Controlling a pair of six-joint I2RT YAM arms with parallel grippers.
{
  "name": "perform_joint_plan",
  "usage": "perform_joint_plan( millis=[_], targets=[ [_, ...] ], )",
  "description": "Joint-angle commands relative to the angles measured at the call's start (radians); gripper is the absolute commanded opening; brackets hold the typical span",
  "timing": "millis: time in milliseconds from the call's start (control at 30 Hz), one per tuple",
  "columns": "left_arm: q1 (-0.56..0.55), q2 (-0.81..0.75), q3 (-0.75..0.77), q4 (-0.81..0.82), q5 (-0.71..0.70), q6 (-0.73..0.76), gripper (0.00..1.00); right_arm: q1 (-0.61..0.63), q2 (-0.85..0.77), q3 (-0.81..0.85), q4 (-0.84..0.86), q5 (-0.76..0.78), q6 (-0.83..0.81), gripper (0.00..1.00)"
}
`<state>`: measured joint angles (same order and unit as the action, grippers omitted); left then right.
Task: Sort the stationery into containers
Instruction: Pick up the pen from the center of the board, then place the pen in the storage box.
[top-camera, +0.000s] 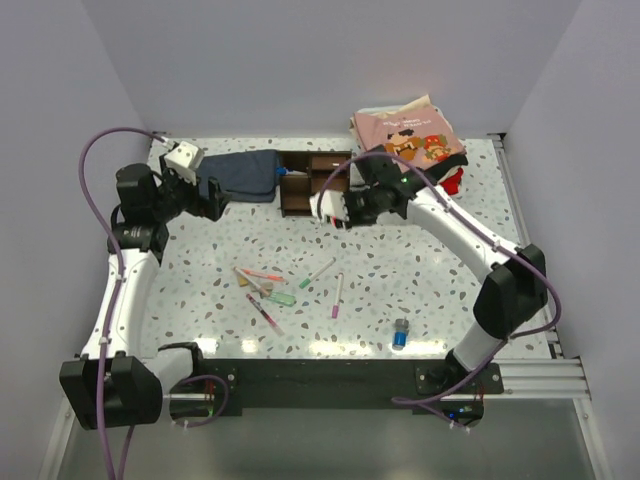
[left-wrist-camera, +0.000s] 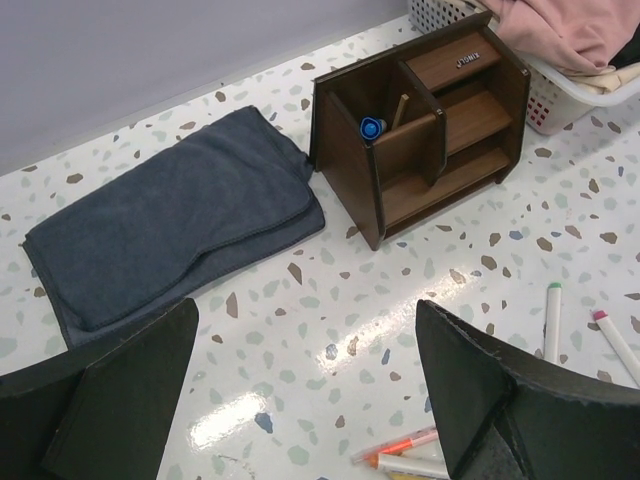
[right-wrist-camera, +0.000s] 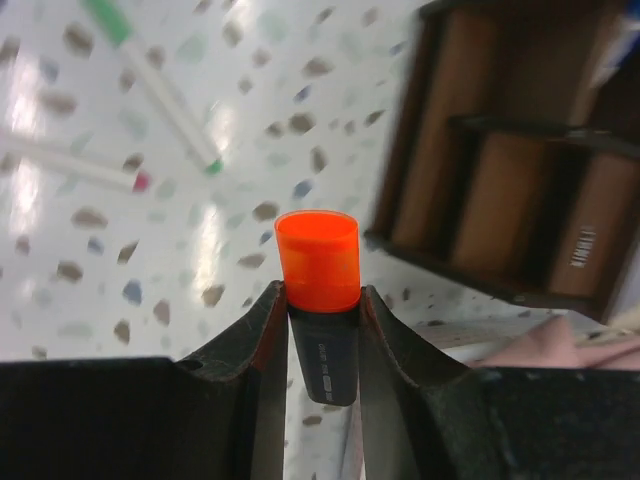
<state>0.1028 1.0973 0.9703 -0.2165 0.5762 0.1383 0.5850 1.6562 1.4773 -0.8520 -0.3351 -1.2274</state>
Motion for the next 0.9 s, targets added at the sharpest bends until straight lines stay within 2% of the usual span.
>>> perform_joint_plan(
  millis=[0,33,67,100,167,200,333,467,633,867],
  targets=[
    [0.006,0.026,0.061,0.043,0.024,-0.017,0.95,-0.043,0.069,0.207,0.216,-0.214,0.473,0.00],
    [0.006,0.030,0.065,0.045,0.021,-0.020,0.95,-0.062,0.082,0.216,0.284,-0.272,0.559,0.00],
    [0.006,0.033,0.065,0.046,0.021,-0.025,0.95,-0.068,0.097,0.210,0.359,-0.286,0.729,0.00],
    [0.008,0.035,0.065,0.049,0.022,-0.034,0.95,-0.071,0.106,0.198,0.530,-0.295,0.814,0.00],
    [0.008,0.041,0.061,0.048,0.020,-0.042,0.95,-0.077,0.128,0.163,0.692,-0.303,1.025,0.00],
    [0.006,0.042,0.061,0.049,0.024,-0.048,0.95,-0.077,0.169,0.163,0.814,-0.303,1.078,0.00],
    [0.008,0.056,0.067,0.034,0.019,-0.045,0.95,-0.076,0.292,0.222,1.013,-0.285,1.314,0.00],
    [0.009,0.073,0.073,0.016,0.011,-0.039,0.95,-0.071,0.395,0.297,1.148,-0.245,1.370,0.00],
    [0.018,0.095,0.079,0.009,0.011,-0.039,0.95,-0.071,0.511,0.420,1.168,-0.208,1.350,0.00],
    [0.028,0.125,0.077,0.026,0.019,-0.052,0.95,-0.073,0.544,0.469,1.163,-0.186,1.330,0.00]
  ],
)
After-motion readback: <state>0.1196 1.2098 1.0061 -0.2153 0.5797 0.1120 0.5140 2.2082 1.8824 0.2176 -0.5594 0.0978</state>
